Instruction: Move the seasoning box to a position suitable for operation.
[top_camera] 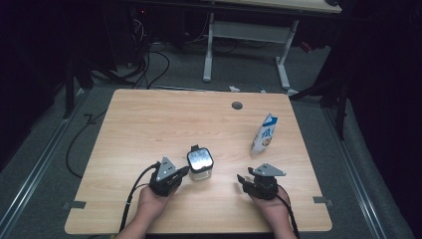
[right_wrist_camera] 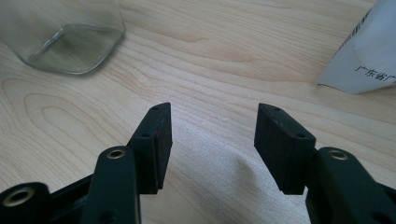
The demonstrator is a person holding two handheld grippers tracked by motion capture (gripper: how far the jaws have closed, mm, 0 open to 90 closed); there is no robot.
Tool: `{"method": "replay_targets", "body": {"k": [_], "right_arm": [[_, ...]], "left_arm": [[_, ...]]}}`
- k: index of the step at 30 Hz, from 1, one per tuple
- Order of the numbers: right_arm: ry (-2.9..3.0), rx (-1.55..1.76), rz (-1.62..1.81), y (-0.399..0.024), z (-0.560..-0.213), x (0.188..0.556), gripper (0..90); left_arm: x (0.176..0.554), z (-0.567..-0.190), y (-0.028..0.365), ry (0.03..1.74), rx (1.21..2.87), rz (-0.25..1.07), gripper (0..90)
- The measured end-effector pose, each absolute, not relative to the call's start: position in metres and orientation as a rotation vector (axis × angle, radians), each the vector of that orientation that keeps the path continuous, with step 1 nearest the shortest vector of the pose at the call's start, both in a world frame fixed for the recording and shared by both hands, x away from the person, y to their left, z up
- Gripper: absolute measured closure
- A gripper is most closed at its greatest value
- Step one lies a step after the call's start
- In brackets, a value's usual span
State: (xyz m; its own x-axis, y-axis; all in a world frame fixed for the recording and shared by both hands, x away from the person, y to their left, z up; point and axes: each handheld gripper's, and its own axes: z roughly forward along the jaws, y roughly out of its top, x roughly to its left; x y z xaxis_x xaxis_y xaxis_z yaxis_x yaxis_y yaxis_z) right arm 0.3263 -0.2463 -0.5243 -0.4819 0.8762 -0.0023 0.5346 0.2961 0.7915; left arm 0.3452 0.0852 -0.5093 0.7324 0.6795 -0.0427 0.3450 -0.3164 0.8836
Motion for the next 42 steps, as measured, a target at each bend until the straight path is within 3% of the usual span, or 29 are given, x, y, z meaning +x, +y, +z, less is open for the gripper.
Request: {"method": "replay_targets", "body": {"k": [25,42], "right_arm": [[2.12,1.267,1.07,-0.25,-0.523,0.327,50.1],[2.119,1.253,1.086,-0.248,-0.523,0.327,50.3]], "left_arm": [[0.335,-0.506,0.065,0.715,1.941,0.364,89.0],[0.346,-0.501,0.1,0.823,1.871,0.384,80.7]]}}
